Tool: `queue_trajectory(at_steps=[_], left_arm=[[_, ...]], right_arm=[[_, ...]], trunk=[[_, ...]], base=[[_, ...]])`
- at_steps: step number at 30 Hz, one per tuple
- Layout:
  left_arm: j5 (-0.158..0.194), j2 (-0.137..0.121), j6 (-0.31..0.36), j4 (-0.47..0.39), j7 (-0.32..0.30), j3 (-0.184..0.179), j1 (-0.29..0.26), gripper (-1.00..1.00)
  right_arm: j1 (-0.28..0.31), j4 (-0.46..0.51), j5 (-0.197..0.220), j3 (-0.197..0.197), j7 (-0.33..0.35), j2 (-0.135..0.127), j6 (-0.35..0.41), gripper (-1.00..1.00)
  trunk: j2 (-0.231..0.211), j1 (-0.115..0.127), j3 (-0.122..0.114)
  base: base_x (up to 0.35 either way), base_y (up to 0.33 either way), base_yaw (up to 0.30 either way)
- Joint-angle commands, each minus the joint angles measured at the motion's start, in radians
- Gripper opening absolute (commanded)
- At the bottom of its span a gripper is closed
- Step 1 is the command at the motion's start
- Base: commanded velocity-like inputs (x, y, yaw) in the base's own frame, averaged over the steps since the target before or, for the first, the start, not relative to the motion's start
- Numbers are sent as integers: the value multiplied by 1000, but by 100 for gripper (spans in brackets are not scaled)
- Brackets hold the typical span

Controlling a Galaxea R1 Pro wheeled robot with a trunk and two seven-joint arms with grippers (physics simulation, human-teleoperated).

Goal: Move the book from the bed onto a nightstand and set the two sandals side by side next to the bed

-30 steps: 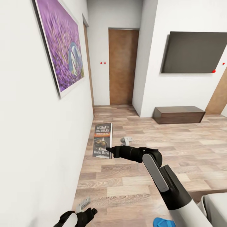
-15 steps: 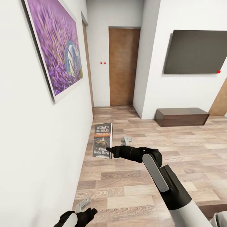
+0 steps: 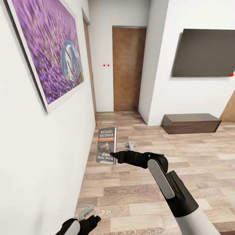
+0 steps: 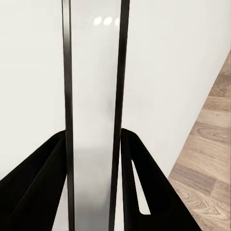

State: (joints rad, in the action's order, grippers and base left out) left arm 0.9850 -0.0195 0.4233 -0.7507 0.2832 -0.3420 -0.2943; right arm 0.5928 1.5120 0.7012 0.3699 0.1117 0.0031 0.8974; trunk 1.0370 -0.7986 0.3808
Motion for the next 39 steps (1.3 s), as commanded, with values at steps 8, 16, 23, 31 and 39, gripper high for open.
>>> queue_trajectory(at_steps=[8,16,23,31,39], left_arm=[[11,-2,0,-2,10,-5,0,100],[11,-1,0,-1,10,-5,-1,100],[11,-1,0,-1,10,-5,-1,100],[11,-1,0,-1,10,-5,-1,100],[11,-1,0,-1,10,-5,-1,100]], right_arm=[[1,1,-5,-1,10,0,4,-100],[1,4,-5,-7,5,0,3,-100],[1,6,-4,-22,3,0,3,-100],[1,6,-3,-30,2,0,4,-100],[1,7,-4,-32,1,-1,6,-100]], trunk=[[1,-1,1],[1,-1,1],[1,-1,1],[1,-1,1],[1,-1,1]], base=[[324,0,0],[324,0,0],[324,0,0],[324,0,-8],[324,0,-174]])
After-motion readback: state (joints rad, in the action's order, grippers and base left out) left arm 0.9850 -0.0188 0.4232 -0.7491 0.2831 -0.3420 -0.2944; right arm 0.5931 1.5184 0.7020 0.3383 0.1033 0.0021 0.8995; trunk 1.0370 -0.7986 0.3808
